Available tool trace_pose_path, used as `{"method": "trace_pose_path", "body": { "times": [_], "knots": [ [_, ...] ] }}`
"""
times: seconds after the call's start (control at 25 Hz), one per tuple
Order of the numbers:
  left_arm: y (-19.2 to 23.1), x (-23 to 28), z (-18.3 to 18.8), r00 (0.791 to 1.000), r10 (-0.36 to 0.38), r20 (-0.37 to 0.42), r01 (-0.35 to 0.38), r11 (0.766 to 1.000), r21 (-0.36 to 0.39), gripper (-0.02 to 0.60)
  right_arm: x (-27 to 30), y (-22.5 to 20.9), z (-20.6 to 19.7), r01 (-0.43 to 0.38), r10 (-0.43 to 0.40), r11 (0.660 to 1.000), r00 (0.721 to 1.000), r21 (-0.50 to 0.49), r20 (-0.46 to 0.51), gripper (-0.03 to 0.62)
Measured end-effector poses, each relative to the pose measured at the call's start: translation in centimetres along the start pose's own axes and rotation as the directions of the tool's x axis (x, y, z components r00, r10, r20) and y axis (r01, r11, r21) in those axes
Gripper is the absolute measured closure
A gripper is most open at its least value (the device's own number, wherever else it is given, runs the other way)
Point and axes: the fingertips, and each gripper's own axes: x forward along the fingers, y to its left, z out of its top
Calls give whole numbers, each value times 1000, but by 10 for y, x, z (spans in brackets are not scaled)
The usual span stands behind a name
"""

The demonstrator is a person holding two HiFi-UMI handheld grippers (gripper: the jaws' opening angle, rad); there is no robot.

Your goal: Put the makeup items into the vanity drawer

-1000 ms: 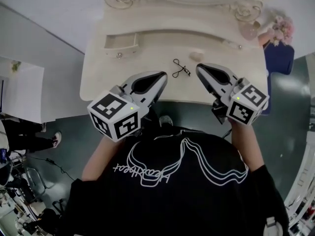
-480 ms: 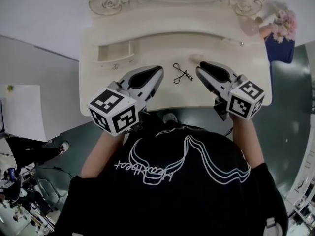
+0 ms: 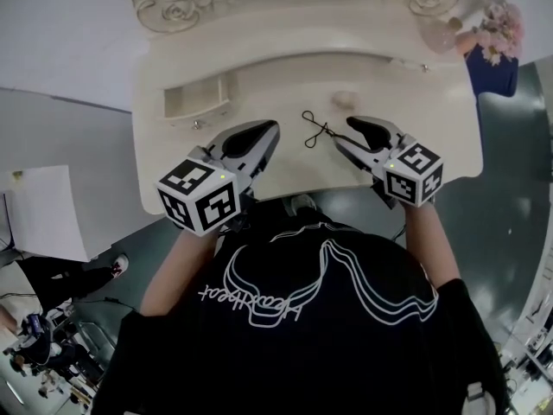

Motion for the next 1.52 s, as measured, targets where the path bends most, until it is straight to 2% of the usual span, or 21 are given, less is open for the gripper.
{"method": "trace_pose_path", "body": {
  "times": [0.2, 0.56, 0.84, 1.12, 1.52],
  "knots": [
    [6, 0, -8, 1000, 10, -16, -11, 1000, -15, 575, 15, 0, -29, 35, -59, 986, 987, -160, -147, 395],
    [10, 0, -17, 999, 16, -33, -17, 999, -32, 575, 33, -7, -57, 60, -117, 979, 946, -194, -301, 428],
    [19, -8, -17, 999, 34, -25, -35, 998, -42, 575, 43, -9, -66, 66, -130, 981, 923, -184, -361, 481],
    [20, -8, -16, 999, 37, -20, -38, 998, -48, 575, 43, -15, -68, 100, -161, 979, 914, -178, -373, 556],
    [23, -14, -15, 999, 52, -6, -52, 996, -71, 575, 40, -15, -65, 111, -168, 979, 912, -169, -375, 560]
  ]
}}
